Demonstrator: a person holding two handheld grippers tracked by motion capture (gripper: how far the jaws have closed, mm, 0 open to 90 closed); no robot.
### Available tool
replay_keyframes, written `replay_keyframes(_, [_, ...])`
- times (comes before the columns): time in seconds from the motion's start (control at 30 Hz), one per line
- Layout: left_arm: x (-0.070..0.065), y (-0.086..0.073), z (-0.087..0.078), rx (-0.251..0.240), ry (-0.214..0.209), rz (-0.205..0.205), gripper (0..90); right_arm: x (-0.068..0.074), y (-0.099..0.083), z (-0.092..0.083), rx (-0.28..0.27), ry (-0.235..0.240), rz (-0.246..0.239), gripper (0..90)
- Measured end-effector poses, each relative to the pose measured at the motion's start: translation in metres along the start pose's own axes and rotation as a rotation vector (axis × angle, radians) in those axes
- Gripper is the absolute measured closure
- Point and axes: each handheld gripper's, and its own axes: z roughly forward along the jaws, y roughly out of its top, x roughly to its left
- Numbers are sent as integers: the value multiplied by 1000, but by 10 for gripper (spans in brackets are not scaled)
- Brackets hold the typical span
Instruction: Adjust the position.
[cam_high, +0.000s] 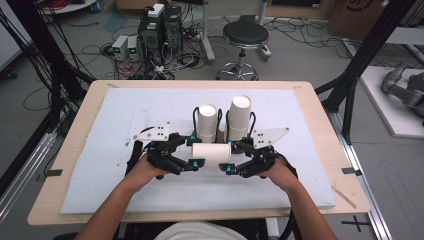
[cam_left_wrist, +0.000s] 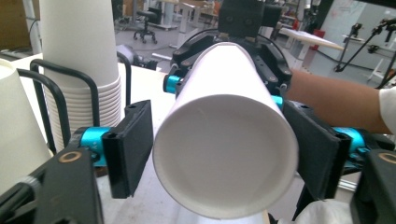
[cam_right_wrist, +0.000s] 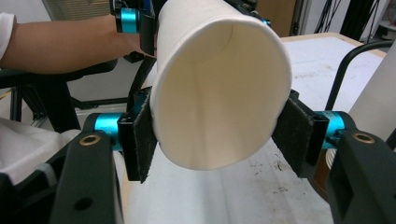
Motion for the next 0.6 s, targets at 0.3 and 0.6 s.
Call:
replay_keyframes(0.3, [1,-2,-1,18,-26,18,313,0,1,-1,20,8,6,382])
replay_keyframes(0.6, [1,-1,-4,-20,-39,24,356,0,1,0,-18,-16,57,206])
